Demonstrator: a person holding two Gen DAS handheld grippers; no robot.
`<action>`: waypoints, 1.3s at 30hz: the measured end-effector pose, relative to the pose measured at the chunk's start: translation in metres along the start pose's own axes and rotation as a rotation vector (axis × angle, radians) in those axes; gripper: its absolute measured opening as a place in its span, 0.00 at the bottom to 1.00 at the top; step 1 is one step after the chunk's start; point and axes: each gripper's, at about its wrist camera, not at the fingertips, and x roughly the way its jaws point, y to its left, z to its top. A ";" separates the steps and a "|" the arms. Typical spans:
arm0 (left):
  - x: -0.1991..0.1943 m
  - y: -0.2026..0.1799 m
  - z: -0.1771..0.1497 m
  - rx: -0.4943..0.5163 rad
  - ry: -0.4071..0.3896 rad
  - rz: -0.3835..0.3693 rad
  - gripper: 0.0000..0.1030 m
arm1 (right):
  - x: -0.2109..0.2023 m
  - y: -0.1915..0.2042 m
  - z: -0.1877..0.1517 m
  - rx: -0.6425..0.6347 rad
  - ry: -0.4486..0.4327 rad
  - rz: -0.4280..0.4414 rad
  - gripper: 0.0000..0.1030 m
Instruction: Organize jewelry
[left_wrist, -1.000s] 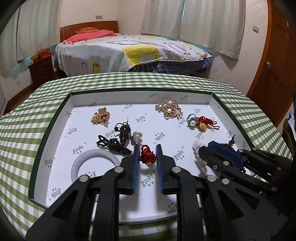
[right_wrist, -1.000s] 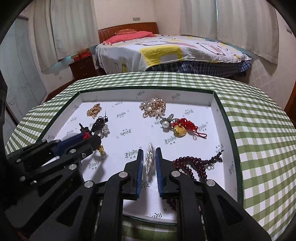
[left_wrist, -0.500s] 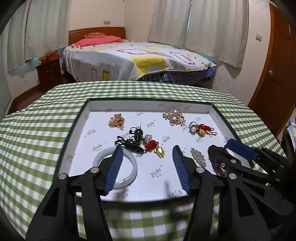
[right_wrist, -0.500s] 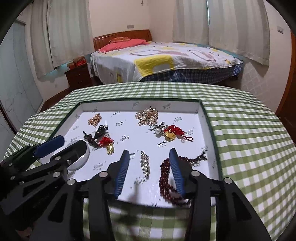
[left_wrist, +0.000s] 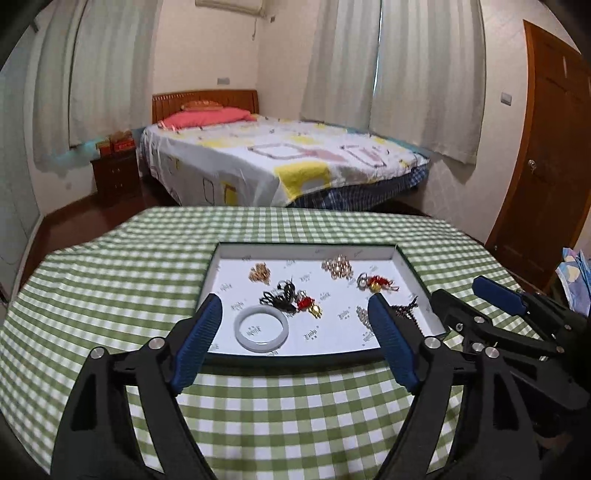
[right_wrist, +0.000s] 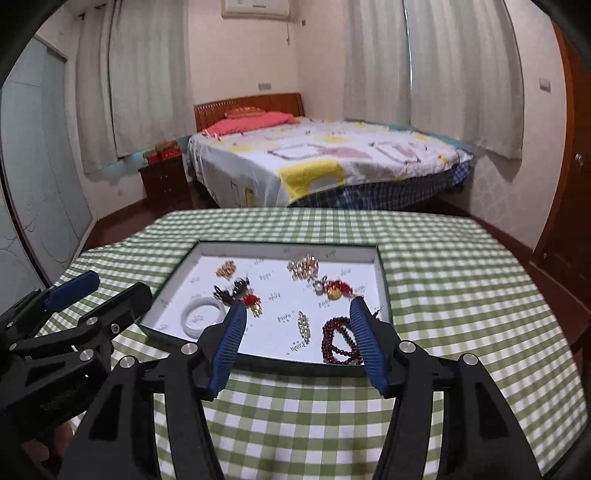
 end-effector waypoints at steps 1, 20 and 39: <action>-0.010 0.001 0.002 -0.001 -0.016 0.004 0.78 | -0.007 0.001 0.002 -0.001 -0.012 -0.001 0.56; -0.082 0.006 0.008 -0.011 -0.115 0.043 0.84 | -0.084 0.014 0.009 -0.035 -0.137 -0.005 0.56; -0.105 0.015 0.005 -0.034 -0.162 0.067 0.87 | -0.094 0.018 0.009 -0.047 -0.166 -0.005 0.57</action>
